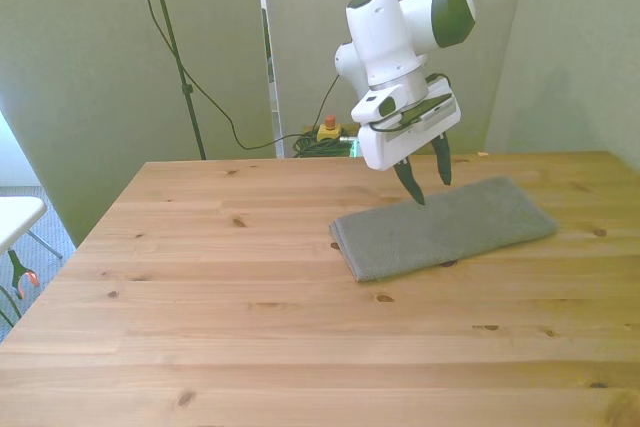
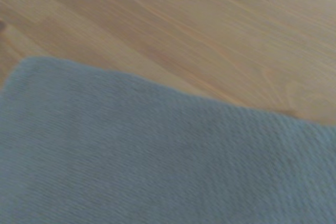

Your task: Unfold the towel

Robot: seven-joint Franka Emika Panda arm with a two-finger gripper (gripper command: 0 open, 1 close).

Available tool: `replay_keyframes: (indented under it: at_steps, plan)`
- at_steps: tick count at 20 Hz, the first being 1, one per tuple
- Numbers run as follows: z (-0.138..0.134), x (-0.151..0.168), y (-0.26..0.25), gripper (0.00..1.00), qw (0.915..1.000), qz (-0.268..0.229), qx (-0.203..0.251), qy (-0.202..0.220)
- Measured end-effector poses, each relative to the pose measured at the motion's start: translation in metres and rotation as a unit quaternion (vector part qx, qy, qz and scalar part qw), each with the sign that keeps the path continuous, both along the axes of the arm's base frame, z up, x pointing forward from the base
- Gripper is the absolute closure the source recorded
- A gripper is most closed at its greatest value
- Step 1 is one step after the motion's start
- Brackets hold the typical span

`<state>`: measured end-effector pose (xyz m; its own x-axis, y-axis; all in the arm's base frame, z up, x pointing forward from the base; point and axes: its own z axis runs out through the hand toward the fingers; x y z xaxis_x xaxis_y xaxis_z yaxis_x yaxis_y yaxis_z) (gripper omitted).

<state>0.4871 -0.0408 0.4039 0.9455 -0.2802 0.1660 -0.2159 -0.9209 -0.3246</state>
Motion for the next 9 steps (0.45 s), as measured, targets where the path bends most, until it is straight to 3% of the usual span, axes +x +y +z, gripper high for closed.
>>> replay_keyframes:
  at_steps: [4,9]
  plan:
    - [0.012,-0.026,0.0,0.0,0.9949,-0.086,-0.05,0.012]
    - [0.041,-0.092,0.038,0.0,0.9735,-0.206,-0.084,0.053]
